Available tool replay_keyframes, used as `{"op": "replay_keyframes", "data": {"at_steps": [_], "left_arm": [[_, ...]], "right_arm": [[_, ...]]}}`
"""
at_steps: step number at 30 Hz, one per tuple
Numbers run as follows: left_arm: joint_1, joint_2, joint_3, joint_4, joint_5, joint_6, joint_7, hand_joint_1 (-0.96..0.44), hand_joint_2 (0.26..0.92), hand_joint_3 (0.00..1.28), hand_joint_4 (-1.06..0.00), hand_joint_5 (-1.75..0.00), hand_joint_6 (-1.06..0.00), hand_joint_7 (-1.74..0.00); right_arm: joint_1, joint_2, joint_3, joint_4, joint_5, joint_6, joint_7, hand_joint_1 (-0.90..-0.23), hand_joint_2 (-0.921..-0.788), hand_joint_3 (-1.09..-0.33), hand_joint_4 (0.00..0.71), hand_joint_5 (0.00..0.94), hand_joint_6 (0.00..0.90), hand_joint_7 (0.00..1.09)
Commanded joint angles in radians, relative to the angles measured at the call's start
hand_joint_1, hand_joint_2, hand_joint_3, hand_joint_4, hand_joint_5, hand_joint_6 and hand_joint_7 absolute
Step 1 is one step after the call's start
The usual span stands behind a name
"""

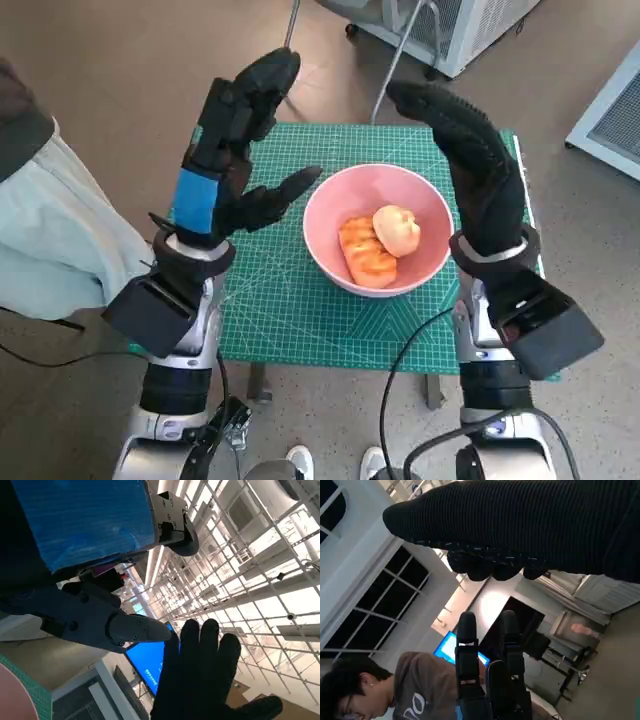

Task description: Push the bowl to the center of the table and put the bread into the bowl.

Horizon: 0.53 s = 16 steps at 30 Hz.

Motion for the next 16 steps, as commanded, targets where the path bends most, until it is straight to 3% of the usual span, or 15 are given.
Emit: {"op": "replay_keyframes", "data": {"at_steps": [1, 16], "left_arm": [[0.013, 0.015, 0.012, -0.018, -0.014, -0.010, 0.003, -0.47, 0.921, 0.24, -0.29, 0.00, -0.05, -0.58], [0.036, 0.026, 0.025, -0.052, -0.024, -0.013, 0.006, -0.49, 0.921, 0.28, -0.25, 0.00, -0.15, -0.35]], "right_arm": [[0.003, -0.017, 0.001, -0.002, -0.010, 0.014, -0.012, -0.602, -0.921, -0.807, 0.224, 0.000, -0.001, 0.65], [-0.002, -0.011, 0.007, 0.006, -0.007, 0.012, -0.046, -0.612, -0.921, -0.809, 0.225, 0.001, -0.001, 0.67]]}}
